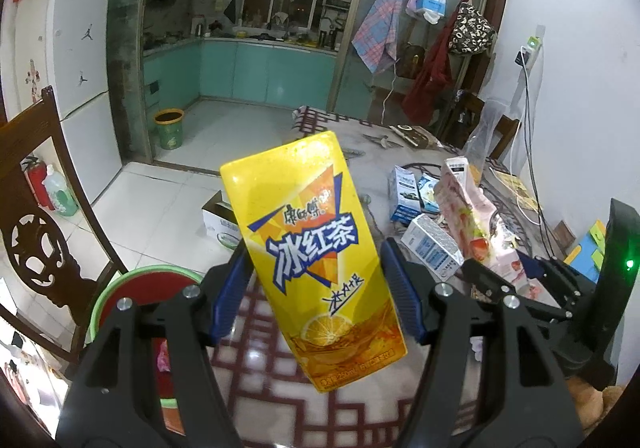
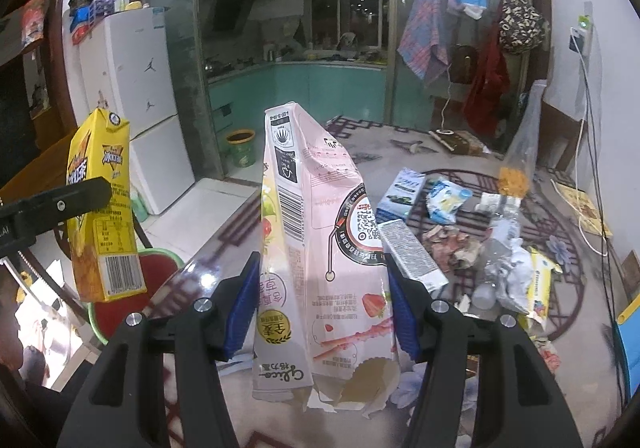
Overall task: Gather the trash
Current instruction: 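Lift the yellow carton with the left tool while the right tool lifts the pink bag, then drop the yellow carton into the red bucket with the left tool while the right tool drops the pink bag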
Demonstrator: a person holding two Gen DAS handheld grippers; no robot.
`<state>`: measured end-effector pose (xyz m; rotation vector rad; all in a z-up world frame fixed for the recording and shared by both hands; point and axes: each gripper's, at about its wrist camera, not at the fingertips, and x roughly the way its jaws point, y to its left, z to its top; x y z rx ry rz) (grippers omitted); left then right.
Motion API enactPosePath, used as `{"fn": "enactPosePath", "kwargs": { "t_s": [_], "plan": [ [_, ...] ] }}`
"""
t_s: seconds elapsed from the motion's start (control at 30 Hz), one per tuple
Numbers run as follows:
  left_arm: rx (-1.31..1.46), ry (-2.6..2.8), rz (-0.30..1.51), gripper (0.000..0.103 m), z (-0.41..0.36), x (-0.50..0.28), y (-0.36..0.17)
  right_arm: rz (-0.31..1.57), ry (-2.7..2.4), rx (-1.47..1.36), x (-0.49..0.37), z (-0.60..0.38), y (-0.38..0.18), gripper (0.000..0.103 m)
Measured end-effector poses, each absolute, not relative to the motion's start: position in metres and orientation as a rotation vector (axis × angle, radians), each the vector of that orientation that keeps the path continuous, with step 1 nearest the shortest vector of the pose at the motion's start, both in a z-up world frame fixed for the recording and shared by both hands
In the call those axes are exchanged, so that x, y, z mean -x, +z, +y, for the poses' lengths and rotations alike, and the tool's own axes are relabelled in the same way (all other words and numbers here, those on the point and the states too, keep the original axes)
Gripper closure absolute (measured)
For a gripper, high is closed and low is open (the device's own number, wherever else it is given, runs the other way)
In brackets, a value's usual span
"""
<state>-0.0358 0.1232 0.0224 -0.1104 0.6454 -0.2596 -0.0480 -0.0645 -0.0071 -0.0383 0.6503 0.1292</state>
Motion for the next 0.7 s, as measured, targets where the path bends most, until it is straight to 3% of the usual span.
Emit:
{"fn": "enactPosePath", "kwargs": {
  "t_s": [0.7],
  "plan": [
    [0.149, -0.16, 0.705, 0.04, 0.177, 0.029, -0.001, 0.711, 0.273, 0.048, 0.028, -0.007, -0.03, 0.046]
  ]
}}
